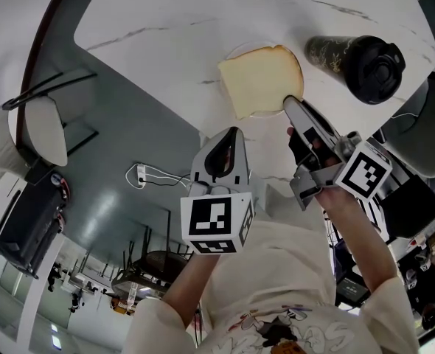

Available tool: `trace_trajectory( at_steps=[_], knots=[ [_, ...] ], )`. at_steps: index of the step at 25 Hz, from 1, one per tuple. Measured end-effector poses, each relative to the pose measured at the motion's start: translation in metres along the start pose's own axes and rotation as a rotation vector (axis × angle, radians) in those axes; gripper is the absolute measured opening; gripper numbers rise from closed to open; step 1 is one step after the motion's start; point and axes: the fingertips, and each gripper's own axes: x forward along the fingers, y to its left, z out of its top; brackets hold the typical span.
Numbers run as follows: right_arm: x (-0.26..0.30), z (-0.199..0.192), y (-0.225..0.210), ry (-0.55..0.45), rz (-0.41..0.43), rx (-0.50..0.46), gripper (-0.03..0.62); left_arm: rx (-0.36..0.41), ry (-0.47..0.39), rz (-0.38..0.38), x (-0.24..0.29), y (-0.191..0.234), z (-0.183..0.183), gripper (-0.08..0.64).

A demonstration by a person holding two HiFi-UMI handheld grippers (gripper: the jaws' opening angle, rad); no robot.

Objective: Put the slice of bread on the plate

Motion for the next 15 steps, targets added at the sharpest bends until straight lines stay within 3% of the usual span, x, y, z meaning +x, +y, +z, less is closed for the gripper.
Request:
trace_trajectory(
  at_steps=[8,11,15],
  knots=[
    [0.001,-0.001,-0.012,0.032,-0.066,-0.036,0.083,0.008,0.016,-0.012,0.008,-0.005,0.001,0.009],
    [0.0,-0.003,-0.02,0.047,-0.104,-0.008,0.084,0.007,0.018,-0.012,0.01,-0.006,0.001,0.009],
    [-0.003,-0.006,-0.025,0.08,-0.134,-0.029,0.159,0.007,0.015,-0.015,0.012,-0.009,0.004,0.009]
  ],
)
